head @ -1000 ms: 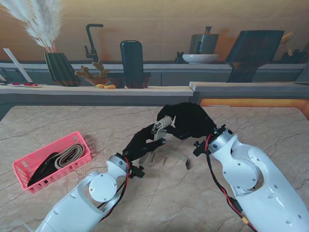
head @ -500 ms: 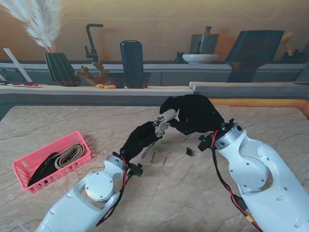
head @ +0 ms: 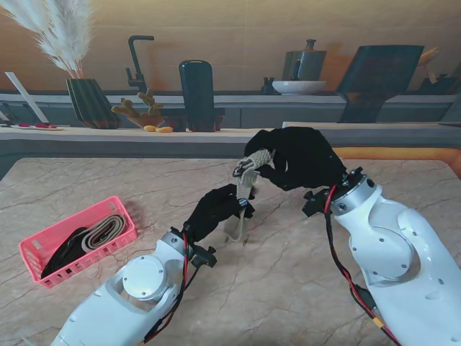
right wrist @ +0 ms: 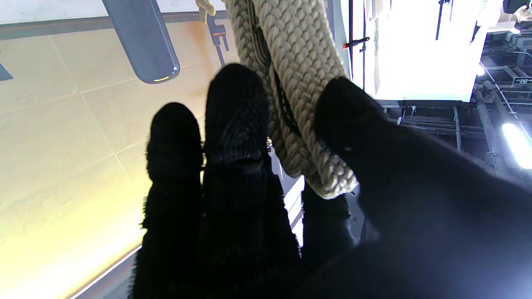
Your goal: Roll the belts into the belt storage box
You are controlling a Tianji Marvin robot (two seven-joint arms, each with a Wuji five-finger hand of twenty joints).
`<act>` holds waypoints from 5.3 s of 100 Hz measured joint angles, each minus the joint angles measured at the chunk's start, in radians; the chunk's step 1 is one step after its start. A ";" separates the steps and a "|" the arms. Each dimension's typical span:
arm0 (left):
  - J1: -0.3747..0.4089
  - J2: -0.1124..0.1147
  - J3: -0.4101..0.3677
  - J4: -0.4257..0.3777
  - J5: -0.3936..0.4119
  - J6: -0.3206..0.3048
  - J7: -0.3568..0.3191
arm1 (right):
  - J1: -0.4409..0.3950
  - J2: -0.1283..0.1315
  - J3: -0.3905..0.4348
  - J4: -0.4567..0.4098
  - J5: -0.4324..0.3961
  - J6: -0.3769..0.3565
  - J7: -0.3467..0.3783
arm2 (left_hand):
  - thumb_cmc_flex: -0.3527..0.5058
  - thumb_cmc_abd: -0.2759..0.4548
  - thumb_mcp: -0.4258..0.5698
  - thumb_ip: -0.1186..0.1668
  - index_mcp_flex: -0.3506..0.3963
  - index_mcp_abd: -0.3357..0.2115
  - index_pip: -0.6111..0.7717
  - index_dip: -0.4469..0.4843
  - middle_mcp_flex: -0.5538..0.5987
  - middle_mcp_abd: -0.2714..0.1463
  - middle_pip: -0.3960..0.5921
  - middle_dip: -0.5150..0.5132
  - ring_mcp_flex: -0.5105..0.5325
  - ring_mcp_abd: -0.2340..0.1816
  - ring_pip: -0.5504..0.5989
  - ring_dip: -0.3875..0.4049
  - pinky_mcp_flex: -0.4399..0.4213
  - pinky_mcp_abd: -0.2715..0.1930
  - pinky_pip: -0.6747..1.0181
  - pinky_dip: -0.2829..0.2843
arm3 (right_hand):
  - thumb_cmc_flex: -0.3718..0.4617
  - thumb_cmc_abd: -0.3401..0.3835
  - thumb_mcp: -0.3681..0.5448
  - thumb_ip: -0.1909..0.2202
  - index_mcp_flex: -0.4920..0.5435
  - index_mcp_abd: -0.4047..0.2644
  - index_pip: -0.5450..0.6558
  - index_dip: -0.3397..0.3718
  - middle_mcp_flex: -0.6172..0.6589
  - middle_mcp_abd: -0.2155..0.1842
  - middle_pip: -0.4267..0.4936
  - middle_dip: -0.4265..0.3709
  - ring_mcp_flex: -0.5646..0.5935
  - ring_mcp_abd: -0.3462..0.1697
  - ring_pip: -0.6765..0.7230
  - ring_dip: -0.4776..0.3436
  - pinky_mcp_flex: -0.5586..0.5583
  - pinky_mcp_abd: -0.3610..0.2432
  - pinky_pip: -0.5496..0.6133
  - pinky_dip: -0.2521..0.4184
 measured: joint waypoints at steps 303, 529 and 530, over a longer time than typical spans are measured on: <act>0.032 -0.047 0.013 0.015 0.113 0.040 0.242 | 0.043 0.005 -0.232 0.347 -0.117 0.061 -0.104 | -0.095 -0.262 0.197 -0.047 -0.386 0.030 0.139 0.273 -0.101 -0.110 -0.103 0.334 -0.054 -0.099 -0.030 0.084 -0.013 -0.044 -0.073 0.010 | 0.107 0.045 0.012 0.046 -0.133 -0.271 -0.009 0.073 -0.057 -0.048 -0.009 0.011 -0.001 -0.006 -0.102 -0.015 -0.043 -0.001 -0.023 0.001; -0.066 -0.023 0.080 0.155 0.614 0.008 0.329 | 0.124 0.003 -0.262 0.316 0.113 0.255 0.083 | 0.138 -0.155 0.071 -0.051 -0.328 0.001 0.141 0.232 -0.215 -0.011 -0.106 0.696 -0.057 -0.034 0.078 0.407 -0.021 -0.037 -0.066 0.062 | -0.014 0.050 -0.077 0.020 -0.061 0.130 -0.136 -0.073 -0.020 0.017 0.046 0.008 -0.009 -0.005 0.001 0.006 -0.049 -0.004 -0.057 -0.010; -0.066 -0.023 0.080 0.154 0.614 0.009 0.329 | 0.124 0.003 -0.261 0.316 0.113 0.254 0.082 | 0.138 -0.155 0.071 -0.051 -0.326 0.001 0.139 0.225 -0.215 -0.011 -0.106 0.694 -0.057 -0.034 0.078 0.407 -0.021 -0.037 -0.066 0.062 | -0.014 0.050 -0.076 0.020 -0.055 0.129 -0.136 -0.078 -0.015 0.016 0.043 0.004 -0.009 -0.003 0.001 0.006 -0.049 -0.004 -0.057 -0.010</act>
